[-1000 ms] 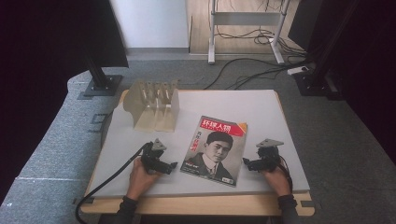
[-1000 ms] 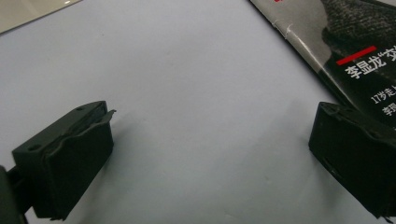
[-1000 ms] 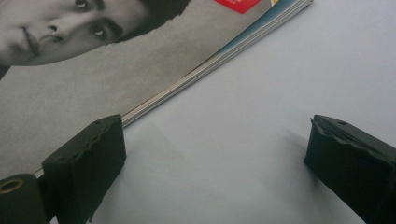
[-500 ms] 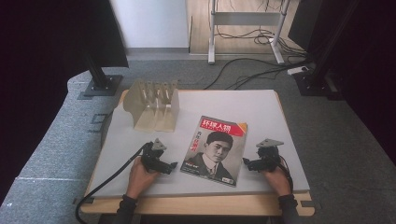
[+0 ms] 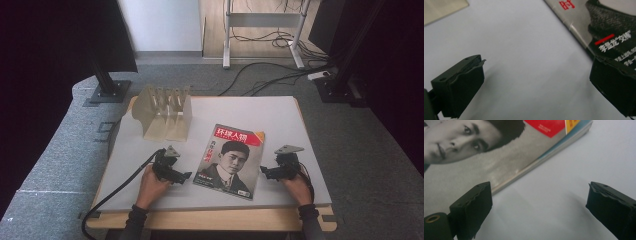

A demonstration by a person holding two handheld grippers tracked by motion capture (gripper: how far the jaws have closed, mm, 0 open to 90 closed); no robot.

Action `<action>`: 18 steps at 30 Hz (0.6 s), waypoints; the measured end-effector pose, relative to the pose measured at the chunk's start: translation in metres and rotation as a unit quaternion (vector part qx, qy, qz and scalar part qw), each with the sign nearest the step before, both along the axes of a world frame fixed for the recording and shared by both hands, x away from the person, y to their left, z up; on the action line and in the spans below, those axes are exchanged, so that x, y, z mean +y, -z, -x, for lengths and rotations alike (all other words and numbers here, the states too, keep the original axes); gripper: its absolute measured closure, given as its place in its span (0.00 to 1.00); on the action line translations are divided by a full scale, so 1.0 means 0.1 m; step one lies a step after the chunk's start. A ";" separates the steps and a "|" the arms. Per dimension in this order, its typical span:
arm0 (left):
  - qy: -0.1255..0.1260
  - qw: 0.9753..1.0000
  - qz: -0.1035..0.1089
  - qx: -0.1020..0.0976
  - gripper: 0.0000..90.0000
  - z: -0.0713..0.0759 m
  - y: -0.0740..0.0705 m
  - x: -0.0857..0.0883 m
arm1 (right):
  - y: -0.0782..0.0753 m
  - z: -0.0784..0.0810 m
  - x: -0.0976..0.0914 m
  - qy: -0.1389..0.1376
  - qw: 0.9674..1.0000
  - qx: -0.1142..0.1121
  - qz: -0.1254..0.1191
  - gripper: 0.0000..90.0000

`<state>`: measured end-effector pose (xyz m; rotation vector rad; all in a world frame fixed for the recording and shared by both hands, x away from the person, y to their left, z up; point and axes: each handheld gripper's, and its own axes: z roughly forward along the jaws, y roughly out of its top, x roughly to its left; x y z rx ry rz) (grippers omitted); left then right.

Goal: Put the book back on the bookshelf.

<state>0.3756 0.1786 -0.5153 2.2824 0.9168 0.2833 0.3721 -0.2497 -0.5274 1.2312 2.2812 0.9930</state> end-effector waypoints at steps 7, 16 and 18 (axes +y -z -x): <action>0.027 1.000 -0.002 -0.012 0.00 -0.11 -0.11 -0.26 | -0.13 -0.16 0.13 -0.024 1.000 -0.016 0.004 0.06; 0.047 0.999 -0.006 -0.013 0.00 -0.29 -0.11 -0.56 | -0.21 -0.48 0.41 -0.069 0.997 -0.025 0.027 0.06; 0.051 0.999 -0.007 -0.011 0.00 -0.33 -0.08 -0.62 | -0.19 -0.59 0.47 -0.077 0.996 -0.026 0.035 0.06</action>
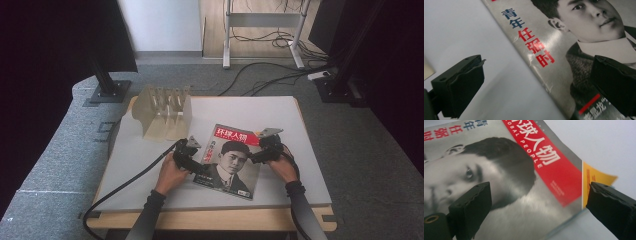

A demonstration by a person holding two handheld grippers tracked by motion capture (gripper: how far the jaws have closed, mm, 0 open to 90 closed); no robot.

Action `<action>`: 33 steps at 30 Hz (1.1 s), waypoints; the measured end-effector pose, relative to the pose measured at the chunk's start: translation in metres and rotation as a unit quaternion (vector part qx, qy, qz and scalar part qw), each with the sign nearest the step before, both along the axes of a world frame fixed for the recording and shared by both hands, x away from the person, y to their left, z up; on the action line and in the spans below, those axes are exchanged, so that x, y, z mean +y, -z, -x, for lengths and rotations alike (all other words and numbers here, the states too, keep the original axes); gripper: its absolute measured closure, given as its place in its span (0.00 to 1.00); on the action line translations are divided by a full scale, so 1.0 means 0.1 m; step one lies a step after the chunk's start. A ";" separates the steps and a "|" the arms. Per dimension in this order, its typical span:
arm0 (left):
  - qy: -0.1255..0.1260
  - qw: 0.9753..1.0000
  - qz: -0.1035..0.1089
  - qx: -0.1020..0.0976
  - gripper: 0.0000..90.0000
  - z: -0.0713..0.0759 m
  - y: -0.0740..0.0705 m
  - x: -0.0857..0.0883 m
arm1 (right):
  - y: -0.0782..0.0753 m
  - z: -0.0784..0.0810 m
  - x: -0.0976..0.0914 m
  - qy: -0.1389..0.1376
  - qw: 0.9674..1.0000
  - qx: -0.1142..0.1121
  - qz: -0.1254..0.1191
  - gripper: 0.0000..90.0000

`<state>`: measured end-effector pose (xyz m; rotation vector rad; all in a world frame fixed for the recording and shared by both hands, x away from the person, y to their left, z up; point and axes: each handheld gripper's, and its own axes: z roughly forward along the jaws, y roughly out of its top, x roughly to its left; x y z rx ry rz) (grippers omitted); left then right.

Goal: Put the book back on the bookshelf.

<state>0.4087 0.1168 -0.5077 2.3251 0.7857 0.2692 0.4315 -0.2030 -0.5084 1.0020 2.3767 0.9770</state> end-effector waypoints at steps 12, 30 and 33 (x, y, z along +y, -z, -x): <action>0.001 1.000 0.016 0.008 0.00 -0.11 0.17 -0.12 | 0.13 -0.54 0.06 -0.008 1.000 0.019 0.007 0.05; 0.042 0.999 0.023 0.010 0.00 0.08 0.20 -0.23 | 0.22 -0.58 -0.05 -0.019 0.998 0.050 -0.036 0.06; 0.044 0.999 0.021 0.010 0.00 0.12 0.20 -0.22 | 0.22 -0.53 -0.05 -0.020 0.998 0.050 -0.036 0.06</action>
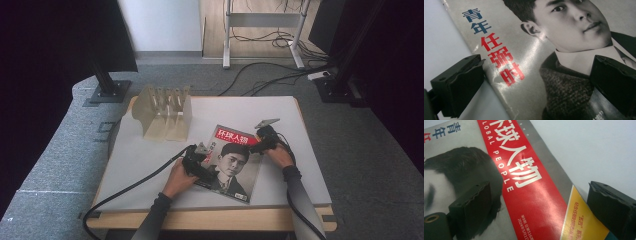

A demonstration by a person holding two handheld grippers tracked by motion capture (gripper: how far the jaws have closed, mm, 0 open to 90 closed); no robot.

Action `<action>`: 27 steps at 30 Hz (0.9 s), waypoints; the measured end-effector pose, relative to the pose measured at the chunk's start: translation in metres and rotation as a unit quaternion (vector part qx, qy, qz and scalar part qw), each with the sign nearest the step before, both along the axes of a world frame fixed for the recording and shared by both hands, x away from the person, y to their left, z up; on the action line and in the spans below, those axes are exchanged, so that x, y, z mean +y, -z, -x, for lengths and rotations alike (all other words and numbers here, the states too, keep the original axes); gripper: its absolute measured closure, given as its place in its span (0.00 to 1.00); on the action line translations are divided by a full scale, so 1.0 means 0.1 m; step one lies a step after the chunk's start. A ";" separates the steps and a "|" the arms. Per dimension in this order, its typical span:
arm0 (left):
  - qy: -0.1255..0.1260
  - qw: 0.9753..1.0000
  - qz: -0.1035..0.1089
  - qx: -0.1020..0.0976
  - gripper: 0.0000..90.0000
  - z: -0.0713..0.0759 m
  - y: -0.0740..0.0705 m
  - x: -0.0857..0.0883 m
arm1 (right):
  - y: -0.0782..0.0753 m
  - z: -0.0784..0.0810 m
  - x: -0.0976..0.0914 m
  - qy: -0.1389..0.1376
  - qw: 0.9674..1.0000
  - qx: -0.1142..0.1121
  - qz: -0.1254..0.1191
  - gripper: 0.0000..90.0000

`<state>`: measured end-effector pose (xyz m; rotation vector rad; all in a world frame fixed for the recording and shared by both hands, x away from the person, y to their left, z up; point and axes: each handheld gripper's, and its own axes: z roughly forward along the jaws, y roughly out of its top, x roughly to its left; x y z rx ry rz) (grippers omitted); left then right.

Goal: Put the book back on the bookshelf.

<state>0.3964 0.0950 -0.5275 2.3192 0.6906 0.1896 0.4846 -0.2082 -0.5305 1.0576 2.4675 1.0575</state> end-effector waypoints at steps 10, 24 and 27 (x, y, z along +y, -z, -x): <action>0.002 1.000 0.000 -0.001 0.00 0.31 0.00 0.07 | 0.01 0.28 0.00 -0.004 1.000 -0.007 -0.004 0.06; 0.017 1.000 -0.015 -0.009 0.00 0.46 -0.08 0.20 | -0.07 0.57 -0.01 -0.005 0.999 -0.034 0.033 0.07; -0.008 1.000 -0.018 -0.021 0.00 0.36 -0.16 0.35 | -0.16 0.72 -0.11 0.025 0.999 -0.040 0.020 0.07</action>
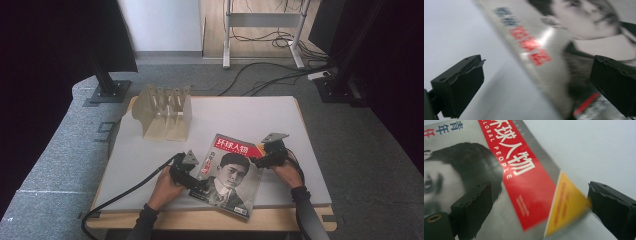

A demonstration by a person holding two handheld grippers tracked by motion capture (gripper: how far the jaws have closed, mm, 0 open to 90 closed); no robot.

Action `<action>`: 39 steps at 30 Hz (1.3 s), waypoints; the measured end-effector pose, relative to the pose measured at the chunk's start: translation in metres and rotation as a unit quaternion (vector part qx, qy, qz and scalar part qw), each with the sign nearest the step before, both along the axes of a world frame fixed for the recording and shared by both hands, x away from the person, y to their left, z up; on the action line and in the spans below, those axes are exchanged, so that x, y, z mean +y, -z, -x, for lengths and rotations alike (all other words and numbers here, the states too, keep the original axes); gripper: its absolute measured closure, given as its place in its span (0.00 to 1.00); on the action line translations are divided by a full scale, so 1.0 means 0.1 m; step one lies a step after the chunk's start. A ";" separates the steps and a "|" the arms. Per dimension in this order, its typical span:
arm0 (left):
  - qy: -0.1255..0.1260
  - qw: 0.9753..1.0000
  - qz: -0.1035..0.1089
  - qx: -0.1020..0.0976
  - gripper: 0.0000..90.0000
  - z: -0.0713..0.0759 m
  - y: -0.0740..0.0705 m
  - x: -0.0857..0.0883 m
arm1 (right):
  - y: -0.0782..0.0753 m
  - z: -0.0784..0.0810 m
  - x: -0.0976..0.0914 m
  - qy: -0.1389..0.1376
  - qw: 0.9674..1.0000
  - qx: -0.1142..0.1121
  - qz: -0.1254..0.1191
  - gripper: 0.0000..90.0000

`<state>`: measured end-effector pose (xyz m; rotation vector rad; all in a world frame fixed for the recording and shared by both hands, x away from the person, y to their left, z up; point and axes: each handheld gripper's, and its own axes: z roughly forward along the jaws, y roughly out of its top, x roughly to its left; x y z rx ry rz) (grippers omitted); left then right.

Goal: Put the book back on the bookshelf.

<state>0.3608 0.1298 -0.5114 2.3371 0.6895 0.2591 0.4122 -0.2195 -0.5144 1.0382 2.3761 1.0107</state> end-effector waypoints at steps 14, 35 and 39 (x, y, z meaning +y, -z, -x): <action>-0.065 0.998 -0.011 0.009 0.00 -0.30 0.15 0.26 | 0.10 0.46 -0.36 0.050 0.999 0.008 0.017 0.06; -0.018 1.000 -0.014 0.009 0.00 0.13 0.15 0.11 | 0.14 -0.05 -0.12 0.082 0.996 0.007 0.042 0.00; -0.001 1.000 -0.013 0.011 0.00 0.21 0.15 0.03 | 0.13 -0.19 -0.04 0.088 0.995 0.006 0.043 0.02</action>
